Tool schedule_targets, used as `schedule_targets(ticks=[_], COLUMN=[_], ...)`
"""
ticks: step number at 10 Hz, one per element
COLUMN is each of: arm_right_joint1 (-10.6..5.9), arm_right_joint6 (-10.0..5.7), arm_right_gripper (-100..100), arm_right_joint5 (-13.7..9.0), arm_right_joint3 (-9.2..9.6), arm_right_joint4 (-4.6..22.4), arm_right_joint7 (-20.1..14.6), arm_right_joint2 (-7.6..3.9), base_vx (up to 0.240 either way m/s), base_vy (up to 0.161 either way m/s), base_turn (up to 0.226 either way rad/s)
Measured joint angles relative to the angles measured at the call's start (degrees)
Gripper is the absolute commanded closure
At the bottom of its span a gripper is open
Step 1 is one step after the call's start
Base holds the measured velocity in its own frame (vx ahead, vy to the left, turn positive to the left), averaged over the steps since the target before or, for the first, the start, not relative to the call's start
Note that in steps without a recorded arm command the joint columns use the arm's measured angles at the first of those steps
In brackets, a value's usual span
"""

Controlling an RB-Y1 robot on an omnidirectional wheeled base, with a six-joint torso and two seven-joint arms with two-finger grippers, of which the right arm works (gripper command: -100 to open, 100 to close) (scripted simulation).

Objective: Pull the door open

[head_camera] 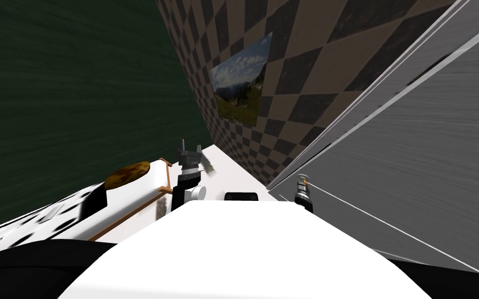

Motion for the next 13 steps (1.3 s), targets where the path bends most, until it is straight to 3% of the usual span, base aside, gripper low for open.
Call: schedule_targets(ticks=[13], arm_right_joint1=[-0.65], arm_right_joint6=[0.42], arm_right_gripper=[100], arm_right_joint5=[-0.1], arm_right_joint3=[-0.23], arm_right_joint4=[-0.2], arm_right_joint7=[-17.8], arm_right_joint2=[0.51], base_vx=[-0.032], base_vy=[0.0], base_turn=[0.021])
